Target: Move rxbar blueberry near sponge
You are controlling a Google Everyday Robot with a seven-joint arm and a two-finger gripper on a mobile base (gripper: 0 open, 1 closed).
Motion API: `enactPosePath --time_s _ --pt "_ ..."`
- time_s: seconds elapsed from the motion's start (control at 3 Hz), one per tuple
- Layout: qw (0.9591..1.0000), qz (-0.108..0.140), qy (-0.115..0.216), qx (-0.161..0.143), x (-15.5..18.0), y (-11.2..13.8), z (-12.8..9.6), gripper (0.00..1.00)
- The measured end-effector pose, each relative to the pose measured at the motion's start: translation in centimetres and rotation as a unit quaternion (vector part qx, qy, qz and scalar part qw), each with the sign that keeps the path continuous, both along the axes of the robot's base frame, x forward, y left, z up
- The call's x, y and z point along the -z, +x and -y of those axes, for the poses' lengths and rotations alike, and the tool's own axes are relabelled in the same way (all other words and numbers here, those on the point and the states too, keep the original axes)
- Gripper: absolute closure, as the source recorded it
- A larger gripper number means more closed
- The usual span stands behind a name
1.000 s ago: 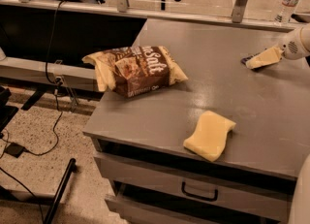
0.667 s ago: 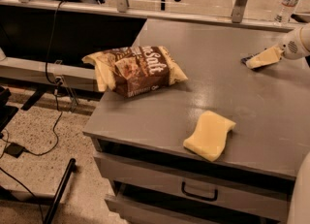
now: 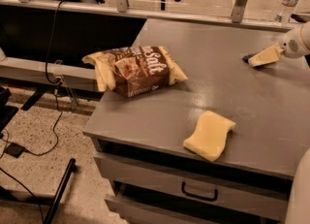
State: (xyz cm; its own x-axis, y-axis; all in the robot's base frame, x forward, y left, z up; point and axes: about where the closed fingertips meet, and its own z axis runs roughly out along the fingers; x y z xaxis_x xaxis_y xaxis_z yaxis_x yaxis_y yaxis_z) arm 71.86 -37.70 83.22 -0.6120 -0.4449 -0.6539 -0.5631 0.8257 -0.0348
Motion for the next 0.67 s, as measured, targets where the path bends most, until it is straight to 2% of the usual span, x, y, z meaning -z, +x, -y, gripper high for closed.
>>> enactPosePath --time_s 0.33,0.67 --pt "0.9999 0.007 -0.009 -0.012 -1.5 -0.4 -0.1 1.0" --pt "0.9994 0.023 -0.005 -0.026 -3.3 -0.8 -0.1 1.0"
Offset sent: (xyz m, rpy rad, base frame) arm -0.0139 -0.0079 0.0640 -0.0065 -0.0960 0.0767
